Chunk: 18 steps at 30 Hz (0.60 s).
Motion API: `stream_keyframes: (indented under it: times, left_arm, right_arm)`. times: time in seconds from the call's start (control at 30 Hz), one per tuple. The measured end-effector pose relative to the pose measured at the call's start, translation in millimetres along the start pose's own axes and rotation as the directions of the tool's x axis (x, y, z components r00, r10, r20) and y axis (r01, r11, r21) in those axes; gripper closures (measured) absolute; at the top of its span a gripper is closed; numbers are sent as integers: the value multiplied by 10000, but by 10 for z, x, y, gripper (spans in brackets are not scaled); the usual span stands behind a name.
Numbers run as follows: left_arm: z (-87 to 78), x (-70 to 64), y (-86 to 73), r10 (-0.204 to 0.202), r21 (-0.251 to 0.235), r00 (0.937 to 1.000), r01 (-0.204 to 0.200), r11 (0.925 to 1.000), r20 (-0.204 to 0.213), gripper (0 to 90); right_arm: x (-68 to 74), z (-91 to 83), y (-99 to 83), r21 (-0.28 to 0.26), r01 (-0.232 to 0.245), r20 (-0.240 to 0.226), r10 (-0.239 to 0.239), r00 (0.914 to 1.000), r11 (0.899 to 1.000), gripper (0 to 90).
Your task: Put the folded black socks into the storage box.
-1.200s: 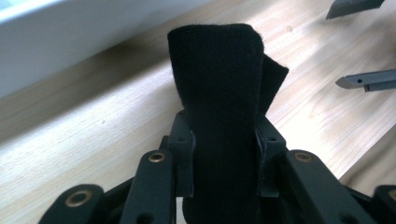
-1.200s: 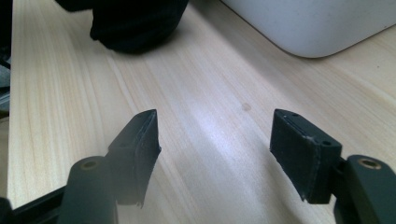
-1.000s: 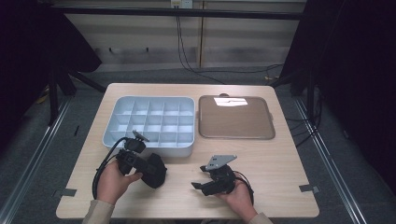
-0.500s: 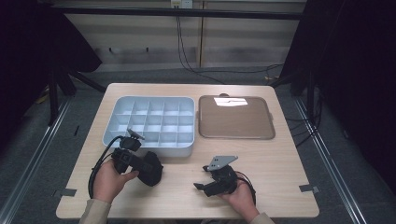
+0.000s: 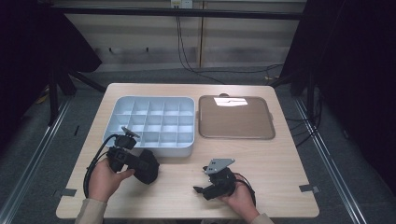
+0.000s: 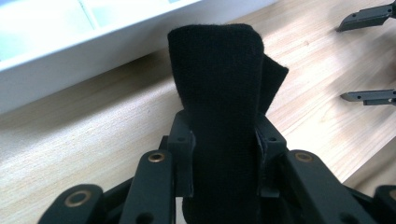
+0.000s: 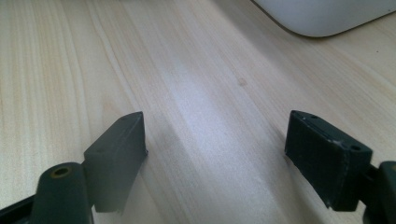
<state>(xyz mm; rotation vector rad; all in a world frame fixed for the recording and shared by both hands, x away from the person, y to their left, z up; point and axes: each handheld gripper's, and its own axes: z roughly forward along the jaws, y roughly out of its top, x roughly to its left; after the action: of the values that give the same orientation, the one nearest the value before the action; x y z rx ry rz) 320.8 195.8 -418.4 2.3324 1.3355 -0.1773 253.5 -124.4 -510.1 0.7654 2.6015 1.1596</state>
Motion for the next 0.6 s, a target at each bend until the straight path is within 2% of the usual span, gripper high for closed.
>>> stream_keyframes:
  times: [0.3, 0.6]
  left_arm:
    - [-53, 13, 24, 4, -43, 10000, -4, 10000, 10, 663]
    - [-142, 44, 38, -44, -127, 10000, 45, 9999, 34, 663]
  right_arm:
    - [19, 4, 3, 43, -178, 96, 178, 9998, 9998, 189]
    - [17, 8, 6, 68, -83, 106, 83, 9999, 9999, 175]
